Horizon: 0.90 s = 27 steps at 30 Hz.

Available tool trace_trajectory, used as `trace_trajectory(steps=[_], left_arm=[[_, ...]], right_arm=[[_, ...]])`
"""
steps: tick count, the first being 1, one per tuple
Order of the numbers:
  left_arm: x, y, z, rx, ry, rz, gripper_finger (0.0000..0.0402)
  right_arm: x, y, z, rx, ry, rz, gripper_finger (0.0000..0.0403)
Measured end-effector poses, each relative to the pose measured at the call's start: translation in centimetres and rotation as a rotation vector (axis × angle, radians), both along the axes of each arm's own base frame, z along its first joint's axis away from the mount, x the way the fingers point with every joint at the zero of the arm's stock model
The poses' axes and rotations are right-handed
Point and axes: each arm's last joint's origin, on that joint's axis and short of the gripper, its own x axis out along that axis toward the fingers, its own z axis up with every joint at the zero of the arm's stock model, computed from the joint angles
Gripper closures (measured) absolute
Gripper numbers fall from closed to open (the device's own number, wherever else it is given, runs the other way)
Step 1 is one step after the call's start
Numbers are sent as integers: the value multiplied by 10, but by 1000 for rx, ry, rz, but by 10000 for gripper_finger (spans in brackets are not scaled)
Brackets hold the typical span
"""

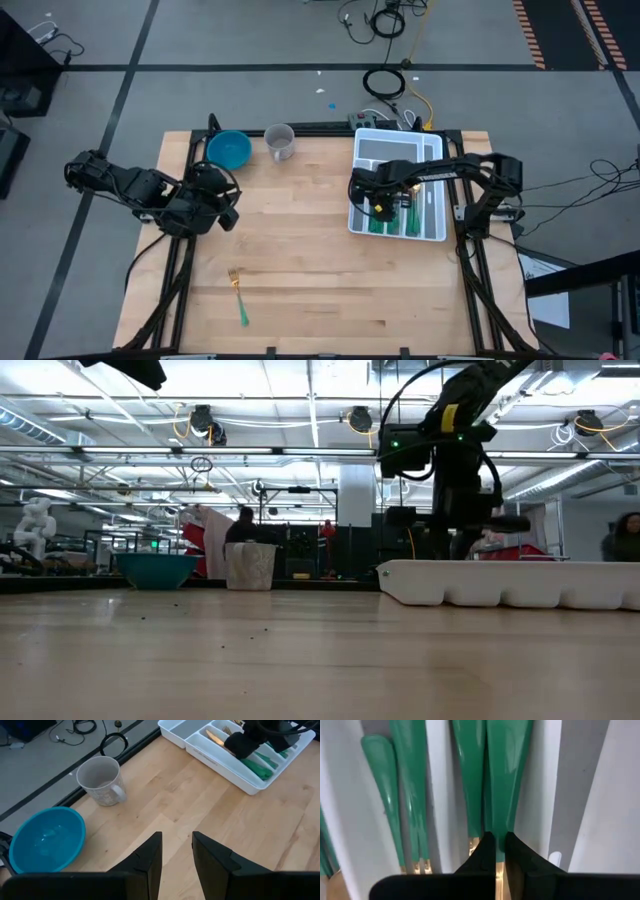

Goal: Sort silverware
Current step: Put the green table knife into the white cutlery tray, then put the green fork into the white cutlery tray

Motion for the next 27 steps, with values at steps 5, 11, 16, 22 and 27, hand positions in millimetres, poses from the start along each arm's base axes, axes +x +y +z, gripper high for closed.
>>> trace_trajectory(steps=[5, 11, 16, 22, 27], left_arm=[[-1, 0, 0, 2, 6, -1, 288], [-2, 1, -1, 10, 28, 0, 288], [-2, 1, -1, 10, 29, 0, 288], [-2, -1, -2, -75, 31, -15, 288], [-2, -4, -4, -361, -2, 112, 288]], right_arm=[[0, 0, -1, 3, 2, -8, 403], [1, 0, -1, 8, -21, -111, 387], [1, -1, -1, 1, -18, -156, 333], [-2, 0, 6, 3, -33, -226, 265], [-7, 1, 31, 8, -113, -334, 240]])
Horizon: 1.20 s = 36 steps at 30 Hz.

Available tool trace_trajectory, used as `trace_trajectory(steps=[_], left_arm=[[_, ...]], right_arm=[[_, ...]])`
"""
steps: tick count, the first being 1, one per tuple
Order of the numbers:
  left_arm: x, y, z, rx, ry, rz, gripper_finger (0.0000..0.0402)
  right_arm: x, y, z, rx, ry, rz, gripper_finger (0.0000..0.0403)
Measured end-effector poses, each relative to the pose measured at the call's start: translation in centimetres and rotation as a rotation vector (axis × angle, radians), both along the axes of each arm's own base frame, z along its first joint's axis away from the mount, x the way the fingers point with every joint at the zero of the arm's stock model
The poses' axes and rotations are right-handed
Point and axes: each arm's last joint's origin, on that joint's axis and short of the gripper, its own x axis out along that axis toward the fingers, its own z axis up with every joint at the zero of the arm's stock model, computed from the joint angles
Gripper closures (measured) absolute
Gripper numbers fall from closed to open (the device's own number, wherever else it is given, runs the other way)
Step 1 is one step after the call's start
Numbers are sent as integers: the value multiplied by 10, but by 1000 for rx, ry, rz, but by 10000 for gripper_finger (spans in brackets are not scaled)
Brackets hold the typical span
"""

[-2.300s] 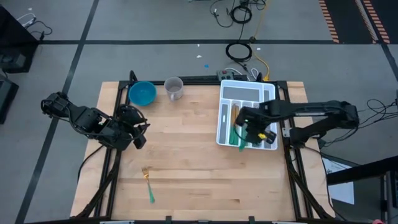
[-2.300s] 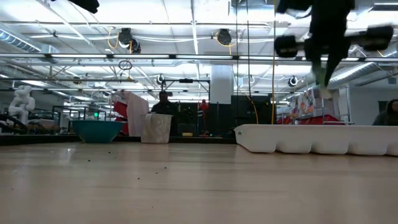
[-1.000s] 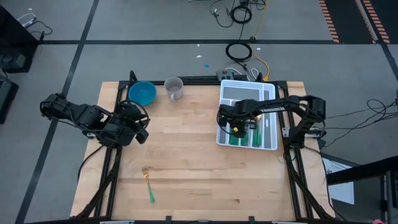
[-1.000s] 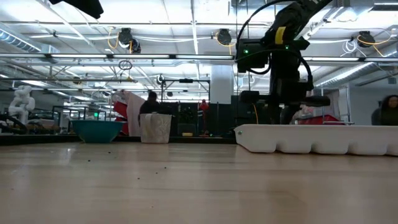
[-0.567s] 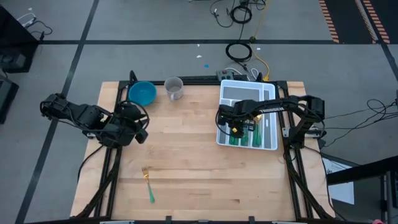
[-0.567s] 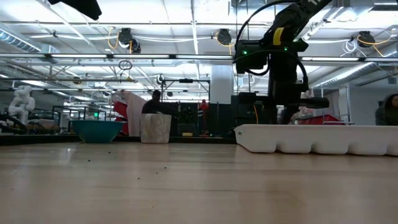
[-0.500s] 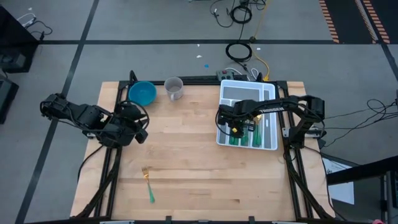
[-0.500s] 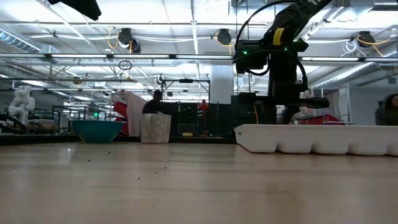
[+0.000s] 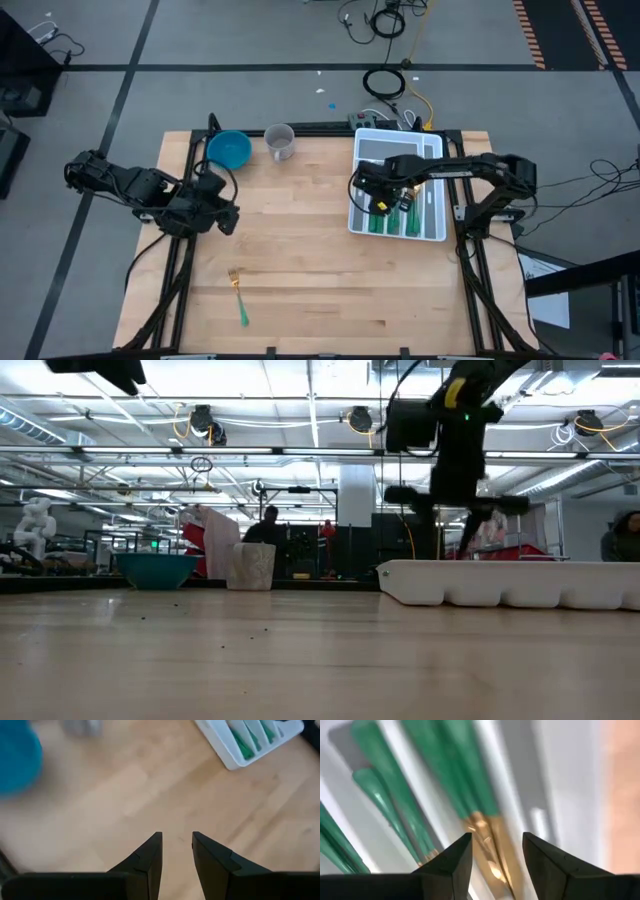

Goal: Sort silverware
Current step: Put the green fork into the white cutlery tray

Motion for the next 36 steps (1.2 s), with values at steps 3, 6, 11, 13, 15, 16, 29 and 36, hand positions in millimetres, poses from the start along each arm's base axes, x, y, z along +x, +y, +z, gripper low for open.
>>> trace_trajectory(steps=[3, 6, 11, 13, 15, 16, 29, 36], left_arm=[[4, -4, -1, -164, -26, 104, 288], [20, -18, -7, -289, -39, 170, 288], [54, -56, -36, -422, 99, 194, 288], [65, -72, -49, -393, 165, 102, 288], [71, -86, -63, -354, 260, -29, 288], [73, -92, -70, -339, 316, -112, 288], [62, -135, -109, 156, 622, -1329, 288], [62, -134, -140, 201, 575, -1455, 288]], right_arm=[[-1, 0, 29, -1, -94, -93, 237], [-3, 1, 63, 14, -203, -232, 237], [-19, 4, 122, 72, -397, -454, 237], [-29, 7, 139, 91, -460, -493, 236], [-39, 10, 151, 97, -511, -498, 236], [-44, 11, 155, 97, -530, -495, 236], [-67, 18, 173, 165, -617, -616, 236], [-67, 20, 172, 228, -613, -709, 236]])
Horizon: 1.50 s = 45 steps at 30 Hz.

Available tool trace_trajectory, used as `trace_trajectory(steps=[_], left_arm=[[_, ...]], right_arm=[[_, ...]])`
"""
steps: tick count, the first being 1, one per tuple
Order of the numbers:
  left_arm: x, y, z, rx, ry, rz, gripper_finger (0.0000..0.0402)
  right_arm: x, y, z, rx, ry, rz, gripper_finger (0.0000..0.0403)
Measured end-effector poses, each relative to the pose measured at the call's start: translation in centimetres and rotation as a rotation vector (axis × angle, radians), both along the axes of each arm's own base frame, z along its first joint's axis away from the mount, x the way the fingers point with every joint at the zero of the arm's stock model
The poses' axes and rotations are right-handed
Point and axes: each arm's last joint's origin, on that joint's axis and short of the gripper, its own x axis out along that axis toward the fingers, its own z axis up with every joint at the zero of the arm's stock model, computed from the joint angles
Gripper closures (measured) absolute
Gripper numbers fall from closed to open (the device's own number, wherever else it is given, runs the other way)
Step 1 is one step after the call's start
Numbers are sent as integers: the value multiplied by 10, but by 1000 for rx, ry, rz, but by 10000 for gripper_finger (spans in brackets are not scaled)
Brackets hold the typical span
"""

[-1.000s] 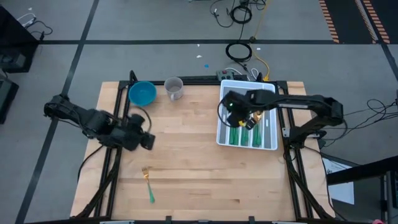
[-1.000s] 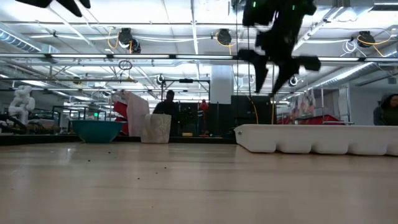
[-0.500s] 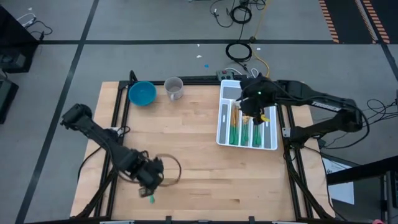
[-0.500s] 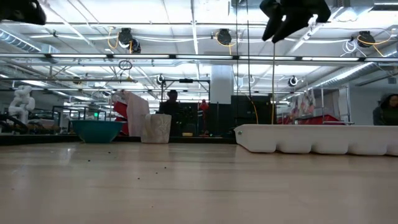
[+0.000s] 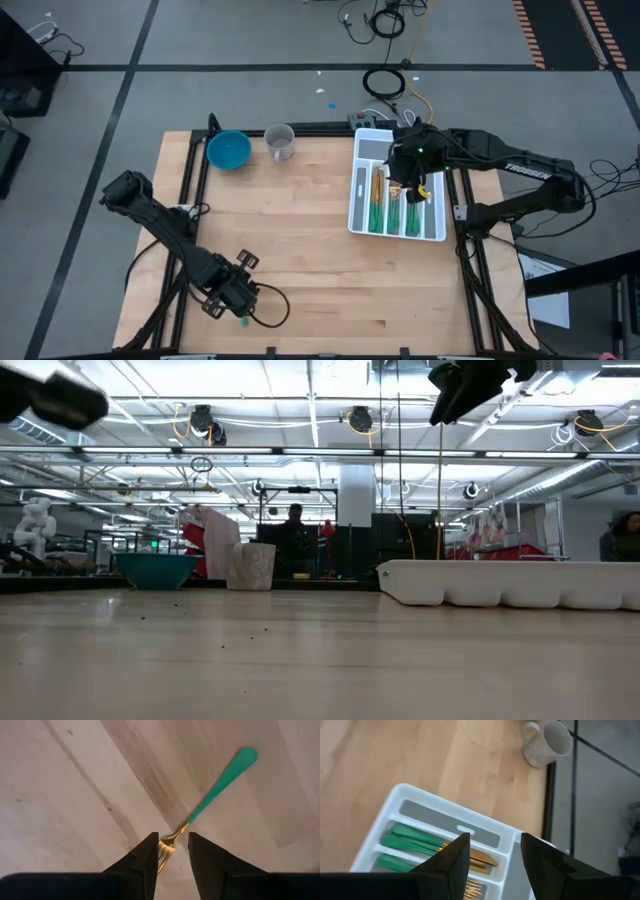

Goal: Sort silverware
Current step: Put the green fork into the white cutlery tray

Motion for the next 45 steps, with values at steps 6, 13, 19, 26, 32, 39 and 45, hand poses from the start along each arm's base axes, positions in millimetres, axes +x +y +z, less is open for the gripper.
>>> trace_trajectory(steps=[6, 13, 19, 26, 32, 39, 45], left_arm=[[-10, 7, -28, 28, 36, -13, 288], [-22, 7, -53, -10, 46, -110, 288], [-22, 8, -64, -41, -3, -170, 288], [-29, 13, -81, -81, -38, -215, 288], [-34, 19, -91, -81, -43, -290, 343], [-34, 21, -91, -62, -41, -390, 395], [-16, 20, -73, -31, -22, -341, 399]], right_arm=[[2, 9, 0, 19, -10, 35, 236], [4, 17, 1, 57, -28, 22, 236], [5, 22, 1, 71, -32, 22, 236], [5, 23, 0, 97, -36, -5, 236], [5, 25, 0, 102, -31, -1, 236], [6, 35, 0, 115, -29, 30, 237], [-2, 46, 6, 152, -69, 33, 262]])
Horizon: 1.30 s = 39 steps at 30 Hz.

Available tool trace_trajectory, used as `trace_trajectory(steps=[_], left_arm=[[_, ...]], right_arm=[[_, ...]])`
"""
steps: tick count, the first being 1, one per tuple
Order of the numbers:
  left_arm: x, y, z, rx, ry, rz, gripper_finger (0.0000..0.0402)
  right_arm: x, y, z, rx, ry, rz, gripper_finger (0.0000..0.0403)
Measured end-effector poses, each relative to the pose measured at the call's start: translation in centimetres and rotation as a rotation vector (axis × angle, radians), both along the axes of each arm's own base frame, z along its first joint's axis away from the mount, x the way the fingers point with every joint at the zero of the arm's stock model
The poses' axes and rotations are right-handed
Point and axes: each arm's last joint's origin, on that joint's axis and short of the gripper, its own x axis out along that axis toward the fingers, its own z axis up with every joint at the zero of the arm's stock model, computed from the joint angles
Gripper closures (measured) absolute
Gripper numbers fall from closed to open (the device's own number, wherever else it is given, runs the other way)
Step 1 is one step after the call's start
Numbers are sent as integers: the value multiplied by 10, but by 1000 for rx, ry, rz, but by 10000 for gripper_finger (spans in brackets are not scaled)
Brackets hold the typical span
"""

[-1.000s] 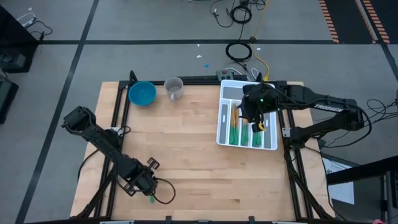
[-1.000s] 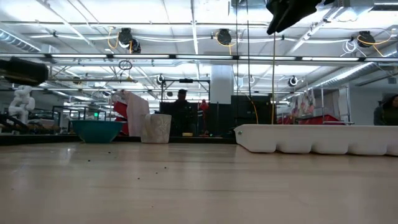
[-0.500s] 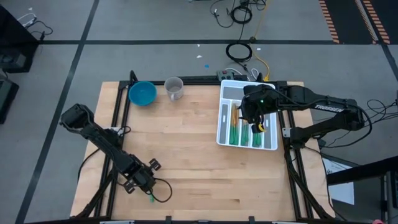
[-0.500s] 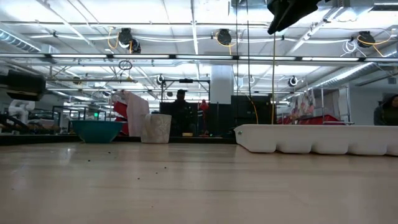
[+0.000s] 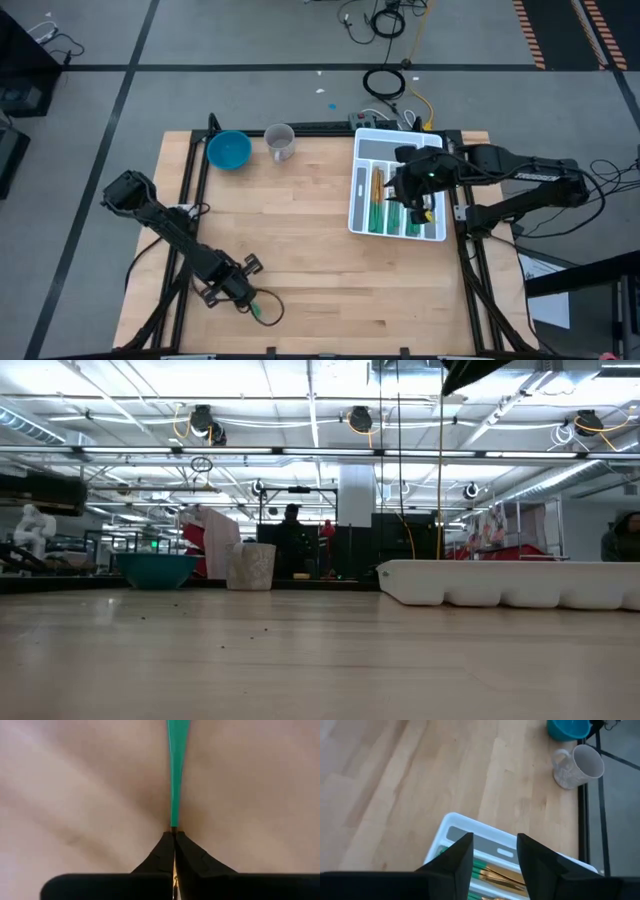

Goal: Sort silverware
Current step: Put the green fork into the white cutlery tray

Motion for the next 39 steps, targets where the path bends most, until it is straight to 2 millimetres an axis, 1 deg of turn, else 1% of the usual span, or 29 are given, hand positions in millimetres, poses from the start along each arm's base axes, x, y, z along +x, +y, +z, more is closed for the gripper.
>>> trace_trajectory(steps=[2, 4, 6, 11, 16, 20, 23, 27, 32, 35, 39], left_arm=[[10, 5, 9, 45, -20, 37, 399], [23, 7, 22, 59, -75, 76, 400], [32, 15, 32, 86, -83, 97, 400], [63, 36, 61, 120, -170, 65, 401], [90, 68, 86, 208, -275, -61, 401], [113, 99, 99, 348, -316, -123, 401], [136, 123, 107, 403, -326, -148, 401], [172, 150, 112, 470, -349, -177, 401], [219, 173, 120, 540, -410, -263, 401], [243, 188, 124, 564, -446, -277, 401], [270, 210, 129, 614, -515, -281, 402]], right_arm=[[-6, 3, 4, 18, -24, -8, 274], [-13, 5, 9, 36, -53, -16, 285], [-23, 7, 15, 51, -86, -24, 294], [-47, 8, 27, 82, -165, -42, 306], [-76, 7, 34, 81, -203, -87, 314], [-97, 7, 36, 72, -200, -108, 321], [-108, 7, 37, 74, -207, -109, 325], [-115, 6, 38, 75, -226, -108, 329], [-117, 6, 39, 69, -236, -102, 330], [-117, 6, 40, 70, -244, -102, 330], [-117, 6, 40, 65, -249, -108, 330]])
